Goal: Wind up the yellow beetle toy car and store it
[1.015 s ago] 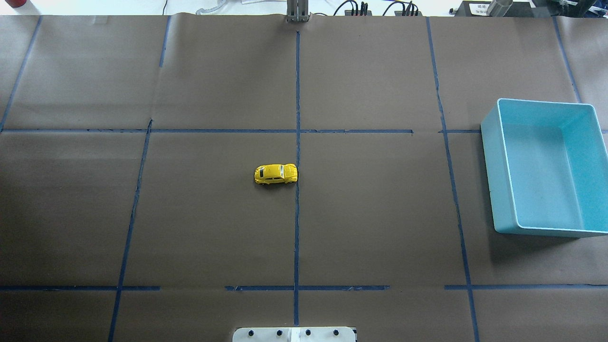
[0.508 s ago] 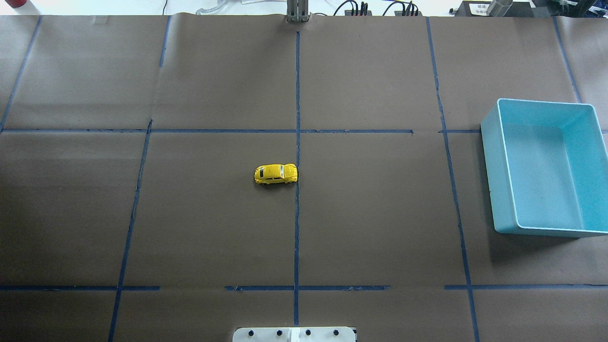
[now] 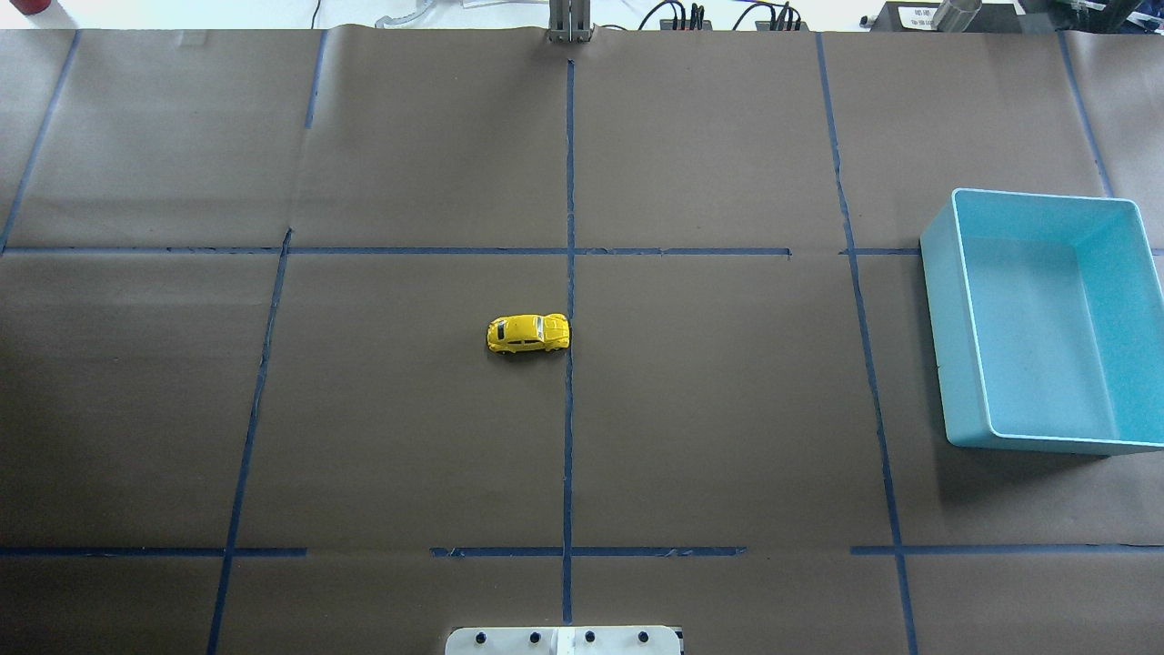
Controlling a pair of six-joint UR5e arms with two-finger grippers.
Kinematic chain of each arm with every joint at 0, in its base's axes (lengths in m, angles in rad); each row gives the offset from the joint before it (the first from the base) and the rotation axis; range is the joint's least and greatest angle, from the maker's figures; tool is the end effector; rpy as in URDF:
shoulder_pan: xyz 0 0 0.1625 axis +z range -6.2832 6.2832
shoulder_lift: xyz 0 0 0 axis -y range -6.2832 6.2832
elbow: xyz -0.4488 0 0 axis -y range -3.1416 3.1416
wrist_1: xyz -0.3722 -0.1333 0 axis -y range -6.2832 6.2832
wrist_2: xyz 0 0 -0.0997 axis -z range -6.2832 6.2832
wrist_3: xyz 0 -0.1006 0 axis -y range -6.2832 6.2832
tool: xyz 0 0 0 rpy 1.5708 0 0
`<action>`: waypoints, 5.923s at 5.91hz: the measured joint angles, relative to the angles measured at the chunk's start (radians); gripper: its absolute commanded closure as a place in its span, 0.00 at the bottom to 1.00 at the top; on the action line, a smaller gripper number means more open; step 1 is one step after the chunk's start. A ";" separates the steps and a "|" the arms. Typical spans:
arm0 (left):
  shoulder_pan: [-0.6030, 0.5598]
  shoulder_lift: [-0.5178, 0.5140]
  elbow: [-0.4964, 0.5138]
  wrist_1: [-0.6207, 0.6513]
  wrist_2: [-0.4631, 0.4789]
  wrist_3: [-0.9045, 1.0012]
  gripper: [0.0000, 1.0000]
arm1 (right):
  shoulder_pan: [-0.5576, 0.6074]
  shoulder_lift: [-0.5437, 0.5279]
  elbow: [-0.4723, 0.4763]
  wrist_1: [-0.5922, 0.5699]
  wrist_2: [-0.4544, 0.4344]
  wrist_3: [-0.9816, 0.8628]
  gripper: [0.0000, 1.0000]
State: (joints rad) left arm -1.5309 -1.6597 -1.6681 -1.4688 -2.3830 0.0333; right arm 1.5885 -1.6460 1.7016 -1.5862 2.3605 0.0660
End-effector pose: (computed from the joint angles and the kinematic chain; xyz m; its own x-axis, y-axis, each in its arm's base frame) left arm -0.0399 -0.5128 0.6012 0.6832 0.1215 -0.7200 -0.0625 0.9922 0.1081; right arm 0.0696 -0.4392 0.6561 0.7018 0.0499 0.7107 -0.0641 0.9979 -0.0067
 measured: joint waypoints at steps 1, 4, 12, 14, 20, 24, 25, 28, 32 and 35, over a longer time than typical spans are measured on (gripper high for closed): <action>0.092 -0.047 -0.052 -0.014 0.001 -0.004 0.00 | 0.000 -0.001 0.000 0.000 -0.001 0.000 0.00; 0.358 -0.282 -0.099 -0.025 0.003 -0.006 0.00 | 0.000 -0.001 0.000 -0.001 -0.002 0.000 0.00; 0.818 -0.856 0.203 -0.041 0.054 0.084 0.00 | 0.000 -0.005 0.001 -0.001 -0.003 0.000 0.00; 0.880 -0.955 0.261 0.115 0.197 0.211 0.00 | 0.000 -0.006 0.001 -0.001 -0.003 0.000 0.00; 1.004 -1.009 0.412 0.117 0.574 0.386 0.00 | -0.001 -0.007 0.000 -0.001 -0.004 0.000 0.00; 1.005 -0.969 0.492 -0.021 0.506 0.359 0.00 | 0.000 -0.010 0.002 -0.001 -0.004 -0.002 0.00; 1.005 -0.958 0.493 -0.027 0.499 0.356 0.00 | 0.000 -0.011 0.002 -0.001 -0.004 -0.002 0.00; 1.008 -0.937 0.494 -0.043 0.497 0.358 0.48 | 0.000 -0.017 0.009 -0.001 -0.001 -0.002 0.00; 0.972 -0.935 0.491 -0.072 0.351 0.353 0.96 | 0.001 -0.099 0.100 -0.001 0.001 -0.002 0.00; 0.956 -0.938 0.471 -0.267 0.304 0.349 1.00 | 0.001 -0.093 0.097 -0.002 -0.003 -0.002 0.00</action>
State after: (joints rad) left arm -0.5749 -2.5976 -1.1969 -1.7355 -2.0788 0.3825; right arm 1.5892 -1.7389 1.7986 -1.5880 2.3579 0.0644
